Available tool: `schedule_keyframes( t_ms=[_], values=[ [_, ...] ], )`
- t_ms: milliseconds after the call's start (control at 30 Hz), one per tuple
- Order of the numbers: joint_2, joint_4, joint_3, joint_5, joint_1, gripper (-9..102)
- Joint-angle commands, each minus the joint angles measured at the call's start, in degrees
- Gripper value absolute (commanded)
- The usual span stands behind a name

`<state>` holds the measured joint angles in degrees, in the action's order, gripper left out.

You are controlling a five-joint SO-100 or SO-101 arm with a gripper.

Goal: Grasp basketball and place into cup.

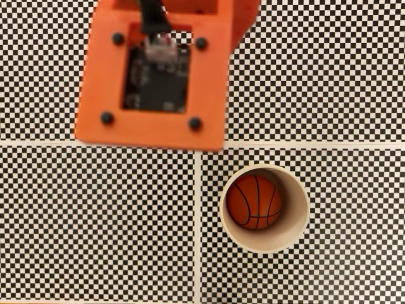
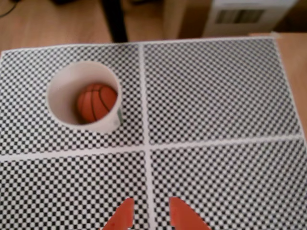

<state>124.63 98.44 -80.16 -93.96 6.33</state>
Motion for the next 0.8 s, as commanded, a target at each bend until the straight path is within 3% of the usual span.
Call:
schedule_keyframes(
  t_ms=[0,767],
  values=[
    [4.2,-0.4,-3.5,-1.6,2.0,0],
    [42.2,-13.8,-42.9,-7.1,2.8,0]
  ],
)
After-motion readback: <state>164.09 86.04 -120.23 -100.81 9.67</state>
